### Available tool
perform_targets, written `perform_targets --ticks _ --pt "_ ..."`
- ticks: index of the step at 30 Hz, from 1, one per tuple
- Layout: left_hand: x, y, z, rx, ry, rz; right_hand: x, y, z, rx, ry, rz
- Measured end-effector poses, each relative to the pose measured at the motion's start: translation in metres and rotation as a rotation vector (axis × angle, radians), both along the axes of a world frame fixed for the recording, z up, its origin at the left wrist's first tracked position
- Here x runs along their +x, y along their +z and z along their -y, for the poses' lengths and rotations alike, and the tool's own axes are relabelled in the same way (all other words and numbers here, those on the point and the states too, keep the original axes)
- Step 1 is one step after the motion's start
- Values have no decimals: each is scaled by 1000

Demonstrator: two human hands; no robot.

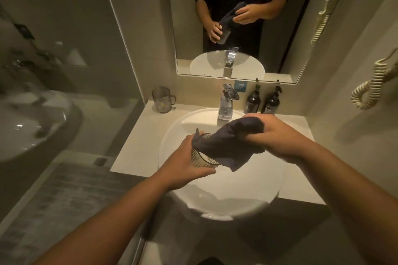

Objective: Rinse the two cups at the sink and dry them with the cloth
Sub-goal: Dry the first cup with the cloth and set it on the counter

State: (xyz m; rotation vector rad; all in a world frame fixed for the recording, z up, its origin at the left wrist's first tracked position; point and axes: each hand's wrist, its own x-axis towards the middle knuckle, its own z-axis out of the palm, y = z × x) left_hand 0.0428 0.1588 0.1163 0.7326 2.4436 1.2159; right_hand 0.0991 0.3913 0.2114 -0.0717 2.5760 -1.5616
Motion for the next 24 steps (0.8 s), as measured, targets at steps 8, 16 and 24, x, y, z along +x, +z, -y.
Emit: perform_targets --ticks 8,16,24 --pt "-9 17 -5 -125 -156 -151 -22 32 18 604 150 11" --pt "-14 20 -7 82 -108 31 -27 10 49 348 -157 -200" --pt "-19 19 2 79 -281 256 -11 -26 48 -154 -268 -206"
